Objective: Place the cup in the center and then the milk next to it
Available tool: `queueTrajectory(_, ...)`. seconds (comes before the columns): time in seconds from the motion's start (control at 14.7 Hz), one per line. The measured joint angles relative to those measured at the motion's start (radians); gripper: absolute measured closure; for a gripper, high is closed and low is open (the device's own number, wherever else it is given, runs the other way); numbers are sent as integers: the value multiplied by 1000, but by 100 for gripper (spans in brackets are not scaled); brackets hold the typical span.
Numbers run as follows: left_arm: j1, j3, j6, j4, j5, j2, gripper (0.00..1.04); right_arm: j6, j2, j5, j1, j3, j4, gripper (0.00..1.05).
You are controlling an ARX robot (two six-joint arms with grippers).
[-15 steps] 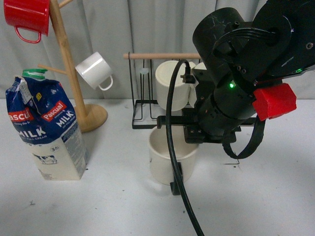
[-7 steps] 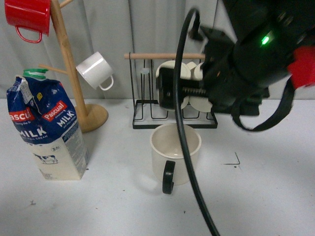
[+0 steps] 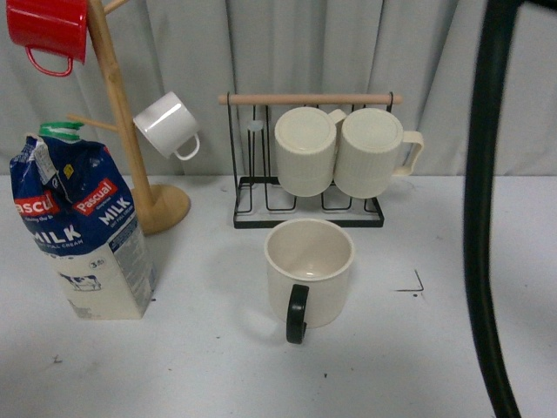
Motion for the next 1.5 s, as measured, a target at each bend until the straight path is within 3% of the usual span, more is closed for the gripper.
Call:
queueTrajectory(0.14, 0, 0, 0, 0, -1, 0, 7, -108, -212, 190, -54, -238, 156, 36)
queueTrajectory(0.27, 0, 0, 0, 0, -1, 0, 7, -146, -428, 189, -154, -429, 159, 53)
queueTrajectory(0.48, 0, 0, 0, 0, 0, 0, 7, -166, -573, 122, -196, -602, 160, 80)
queueTrajectory(0.54, 2, 0, 0, 0, -2, 0, 7, -180, -679, 72, -251, -692, 151, 103)
queueTrajectory(0.75, 2, 0, 0, 0, -1, 0, 7, -180, -780, 12, -301, -758, 106, 103)
queueTrajectory(0.82, 2, 0, 0, 0, -1, 0, 7, -181, -812, -48, -362, -772, 91, 103)
queueTrajectory(0.88, 2, 0, 0, 0, -1, 0, 7, -180, -850, -46, -386, -785, 74, 103)
queueTrajectory(1.5, 2, 0, 0, 0, -1, 0, 7, -180, -1106, -58, -378, -863, -84, 103)
